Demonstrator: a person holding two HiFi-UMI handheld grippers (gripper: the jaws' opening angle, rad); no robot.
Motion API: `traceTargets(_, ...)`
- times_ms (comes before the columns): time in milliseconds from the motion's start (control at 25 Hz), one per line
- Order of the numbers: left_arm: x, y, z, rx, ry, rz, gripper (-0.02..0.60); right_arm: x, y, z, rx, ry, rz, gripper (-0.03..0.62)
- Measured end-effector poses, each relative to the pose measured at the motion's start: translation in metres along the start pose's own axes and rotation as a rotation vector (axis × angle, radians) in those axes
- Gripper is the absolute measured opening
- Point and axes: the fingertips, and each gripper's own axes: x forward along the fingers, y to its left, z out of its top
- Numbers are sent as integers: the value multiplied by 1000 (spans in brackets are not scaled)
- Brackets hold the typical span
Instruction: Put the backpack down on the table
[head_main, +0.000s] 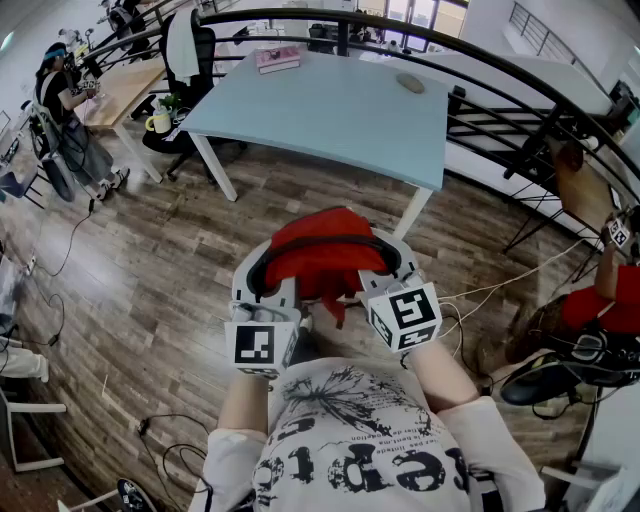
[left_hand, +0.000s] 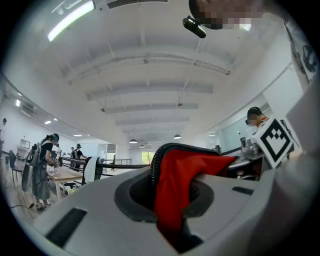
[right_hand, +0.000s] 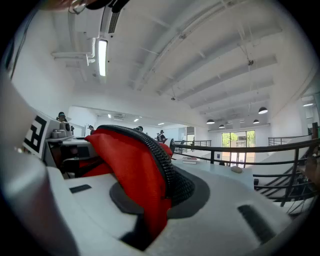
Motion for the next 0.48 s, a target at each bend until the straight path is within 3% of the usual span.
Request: traceTargets(480, 17, 11, -13, -20, 33, -17, 55, 19, -7, -7, 13, 33, -10, 52)
